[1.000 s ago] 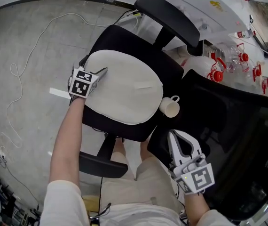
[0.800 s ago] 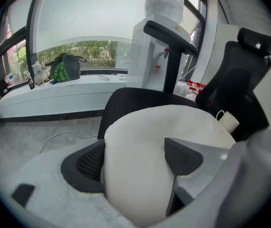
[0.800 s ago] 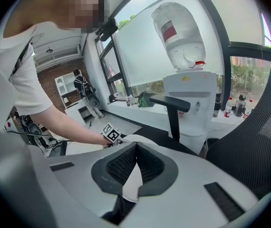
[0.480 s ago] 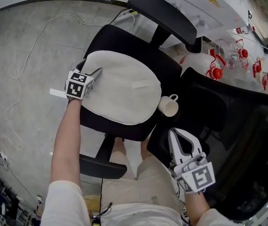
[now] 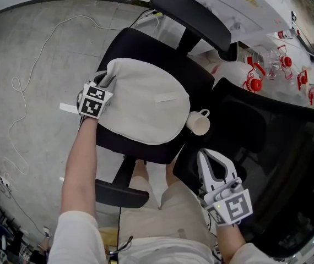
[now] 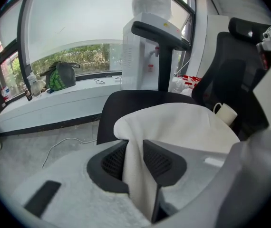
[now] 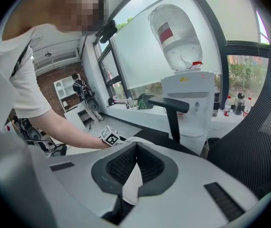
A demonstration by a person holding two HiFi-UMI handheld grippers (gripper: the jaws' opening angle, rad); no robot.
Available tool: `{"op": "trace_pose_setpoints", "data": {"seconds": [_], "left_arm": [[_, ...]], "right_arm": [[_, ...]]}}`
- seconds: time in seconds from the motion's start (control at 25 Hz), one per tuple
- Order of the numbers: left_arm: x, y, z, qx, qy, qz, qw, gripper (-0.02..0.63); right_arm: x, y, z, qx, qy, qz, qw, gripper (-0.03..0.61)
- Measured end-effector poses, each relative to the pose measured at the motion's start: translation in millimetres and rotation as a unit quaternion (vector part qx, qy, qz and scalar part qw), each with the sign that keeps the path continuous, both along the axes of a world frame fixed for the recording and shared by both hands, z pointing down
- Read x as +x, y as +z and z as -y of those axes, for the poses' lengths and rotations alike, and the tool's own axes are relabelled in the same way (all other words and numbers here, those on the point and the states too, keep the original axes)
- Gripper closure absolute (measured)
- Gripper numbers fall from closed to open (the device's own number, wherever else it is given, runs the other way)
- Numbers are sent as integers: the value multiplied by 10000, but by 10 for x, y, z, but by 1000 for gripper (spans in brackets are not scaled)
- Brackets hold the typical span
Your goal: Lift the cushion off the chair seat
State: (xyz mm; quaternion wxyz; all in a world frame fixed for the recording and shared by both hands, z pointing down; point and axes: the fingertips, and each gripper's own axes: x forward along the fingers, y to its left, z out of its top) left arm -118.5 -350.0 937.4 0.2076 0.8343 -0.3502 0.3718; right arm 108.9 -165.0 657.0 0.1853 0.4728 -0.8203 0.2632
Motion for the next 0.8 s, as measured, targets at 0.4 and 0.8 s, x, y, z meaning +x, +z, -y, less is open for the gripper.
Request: {"op": "trace_pose_setpoints", "data": {"seconds": [0.4,0.8], "left_arm": [[-19,-215,-182,0,-488,-299,9984,563],[-133,-964,-418,82,-945,-679,9932,566]], "right_arm": [[-14,-246,-13,215,-45,-3,9998,575],[-111,-707,-73,588,-177,173,9980,575]]}}
